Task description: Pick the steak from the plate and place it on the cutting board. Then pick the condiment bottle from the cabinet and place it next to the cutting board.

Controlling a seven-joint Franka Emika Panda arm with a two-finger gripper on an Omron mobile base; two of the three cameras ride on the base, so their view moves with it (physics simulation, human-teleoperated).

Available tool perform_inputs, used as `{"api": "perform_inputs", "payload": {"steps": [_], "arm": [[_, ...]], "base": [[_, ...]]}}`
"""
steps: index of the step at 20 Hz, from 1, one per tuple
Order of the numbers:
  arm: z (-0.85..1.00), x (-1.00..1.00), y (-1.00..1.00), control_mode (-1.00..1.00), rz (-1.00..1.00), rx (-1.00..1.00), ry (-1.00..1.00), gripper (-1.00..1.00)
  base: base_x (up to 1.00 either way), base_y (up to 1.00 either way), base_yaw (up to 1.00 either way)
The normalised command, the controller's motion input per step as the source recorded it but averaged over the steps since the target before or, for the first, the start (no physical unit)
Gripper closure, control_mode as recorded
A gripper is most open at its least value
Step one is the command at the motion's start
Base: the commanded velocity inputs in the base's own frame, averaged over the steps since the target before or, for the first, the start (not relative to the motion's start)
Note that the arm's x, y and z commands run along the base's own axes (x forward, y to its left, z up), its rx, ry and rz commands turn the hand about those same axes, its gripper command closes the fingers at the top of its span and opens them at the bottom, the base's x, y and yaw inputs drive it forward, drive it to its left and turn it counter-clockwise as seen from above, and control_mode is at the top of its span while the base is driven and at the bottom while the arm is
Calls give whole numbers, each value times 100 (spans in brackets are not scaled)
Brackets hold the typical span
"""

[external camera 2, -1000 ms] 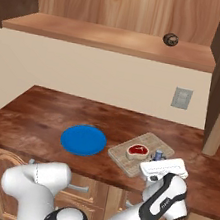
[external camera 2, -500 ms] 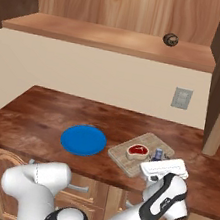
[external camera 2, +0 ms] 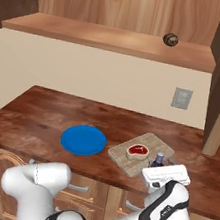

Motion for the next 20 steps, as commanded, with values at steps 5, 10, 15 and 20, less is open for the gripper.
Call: {"api": "perform_inputs", "payload": {"steps": [5,10,15,20], "arm": [[0,-28,-6,-100,0,0,0,-100],[0,-24,2,-100,0,0,0,-100],[0,-15,28,-100,0,-1,0,-100],[0,-22,55,-100,0,-4,0,-100]], "base": [[0,0,0],[0,0,0],[0,0,0],[0,0,0]]}}
